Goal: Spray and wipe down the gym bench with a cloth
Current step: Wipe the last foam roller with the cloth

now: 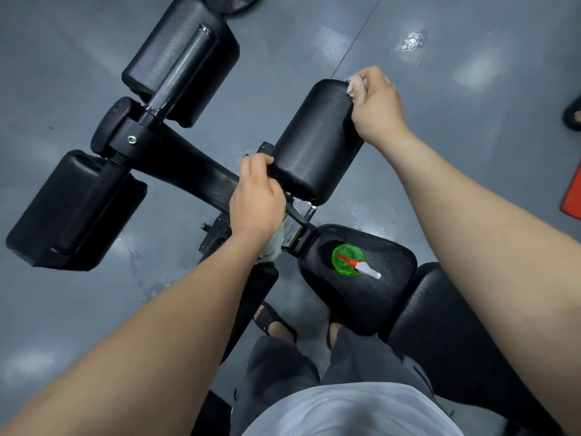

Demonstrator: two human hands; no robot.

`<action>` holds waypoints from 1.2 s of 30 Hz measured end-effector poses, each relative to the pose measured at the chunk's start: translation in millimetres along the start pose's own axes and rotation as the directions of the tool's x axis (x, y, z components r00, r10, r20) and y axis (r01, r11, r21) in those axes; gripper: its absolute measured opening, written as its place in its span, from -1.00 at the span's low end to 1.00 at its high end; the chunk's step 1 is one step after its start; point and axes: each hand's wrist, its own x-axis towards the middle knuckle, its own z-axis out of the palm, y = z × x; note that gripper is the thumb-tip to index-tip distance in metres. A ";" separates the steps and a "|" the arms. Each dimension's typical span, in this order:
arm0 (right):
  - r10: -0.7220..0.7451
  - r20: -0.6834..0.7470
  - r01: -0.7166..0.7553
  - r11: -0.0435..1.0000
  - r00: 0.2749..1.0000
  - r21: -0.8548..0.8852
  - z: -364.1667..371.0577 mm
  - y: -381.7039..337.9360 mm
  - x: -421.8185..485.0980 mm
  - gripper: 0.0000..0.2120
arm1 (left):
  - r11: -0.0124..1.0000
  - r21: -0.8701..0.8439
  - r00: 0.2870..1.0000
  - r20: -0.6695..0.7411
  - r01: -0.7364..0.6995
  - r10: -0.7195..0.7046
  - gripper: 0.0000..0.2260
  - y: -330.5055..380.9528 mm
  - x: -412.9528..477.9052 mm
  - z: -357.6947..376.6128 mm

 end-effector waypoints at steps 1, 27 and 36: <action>0.017 -0.010 -0.017 1.000 1.000 0.013 -1.6 3.8 -3.1 -0.75 | 1.000 -0.004 1.000 0.002 0.003 -0.003 -0.69 0.9 -0.7 0.5; -0.690 0.060 0.692 0.714 0.721 -0.107 34.4 -7.0 -122.0 -0.71 | 1.000 -0.018 1.000 0.004 0.022 -0.022 -0.62 -1.9 2.4 3.6; -0.395 -0.071 0.370 0.899 0.916 -0.234 18.4 -23.0 -61.1 -0.79 | 0.999 -0.042 1.000 -0.007 0.008 -0.009 -0.61 -3.3 -0.2 2.6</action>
